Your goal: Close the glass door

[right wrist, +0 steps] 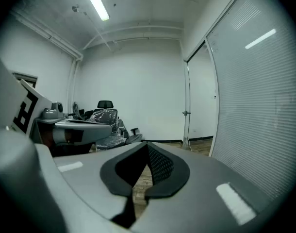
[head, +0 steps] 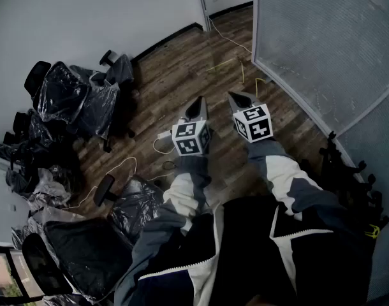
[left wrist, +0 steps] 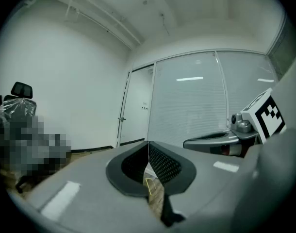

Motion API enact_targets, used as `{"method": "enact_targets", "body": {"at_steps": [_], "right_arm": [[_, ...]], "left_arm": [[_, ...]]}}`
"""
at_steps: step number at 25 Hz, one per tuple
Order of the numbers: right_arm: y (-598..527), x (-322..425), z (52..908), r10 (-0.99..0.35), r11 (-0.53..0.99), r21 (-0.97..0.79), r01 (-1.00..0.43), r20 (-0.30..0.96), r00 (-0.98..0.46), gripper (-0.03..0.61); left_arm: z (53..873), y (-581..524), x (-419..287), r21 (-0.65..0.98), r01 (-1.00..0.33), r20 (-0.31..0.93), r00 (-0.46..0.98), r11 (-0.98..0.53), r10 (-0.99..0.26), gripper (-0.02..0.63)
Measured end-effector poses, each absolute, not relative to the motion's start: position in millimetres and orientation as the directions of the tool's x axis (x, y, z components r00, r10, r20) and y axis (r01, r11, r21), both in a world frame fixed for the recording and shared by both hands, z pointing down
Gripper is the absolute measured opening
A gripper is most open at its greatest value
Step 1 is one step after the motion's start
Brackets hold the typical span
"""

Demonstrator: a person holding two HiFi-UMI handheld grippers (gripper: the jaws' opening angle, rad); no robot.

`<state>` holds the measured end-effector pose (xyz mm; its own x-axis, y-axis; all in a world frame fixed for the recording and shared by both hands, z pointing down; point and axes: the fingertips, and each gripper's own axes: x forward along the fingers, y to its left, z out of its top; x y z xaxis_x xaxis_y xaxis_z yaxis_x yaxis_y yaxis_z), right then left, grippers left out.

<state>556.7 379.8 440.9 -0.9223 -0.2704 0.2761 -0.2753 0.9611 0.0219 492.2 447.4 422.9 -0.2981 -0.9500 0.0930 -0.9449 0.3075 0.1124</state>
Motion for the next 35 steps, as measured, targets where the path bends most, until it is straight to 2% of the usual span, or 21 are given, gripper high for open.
{"method": "enact_targets", "body": {"at_steps": [15,35], "right_arm": [[418.9,533.3,440.3,-0.171,0.982,-0.034,-0.185,0.248,-0.954,0.006],[432.3,491.8,452.6,-0.124,0.992,0.024,-0.123,0.296,-0.947,0.008]], "left_arm": [[417.7,471.8,488.9,0.096,-0.946,0.078,-0.303,0.310,-0.950,0.005],[435.7,484.6,449.6,0.143,-0.920,0.088,-0.355,0.365,-0.931,0.000]]}}
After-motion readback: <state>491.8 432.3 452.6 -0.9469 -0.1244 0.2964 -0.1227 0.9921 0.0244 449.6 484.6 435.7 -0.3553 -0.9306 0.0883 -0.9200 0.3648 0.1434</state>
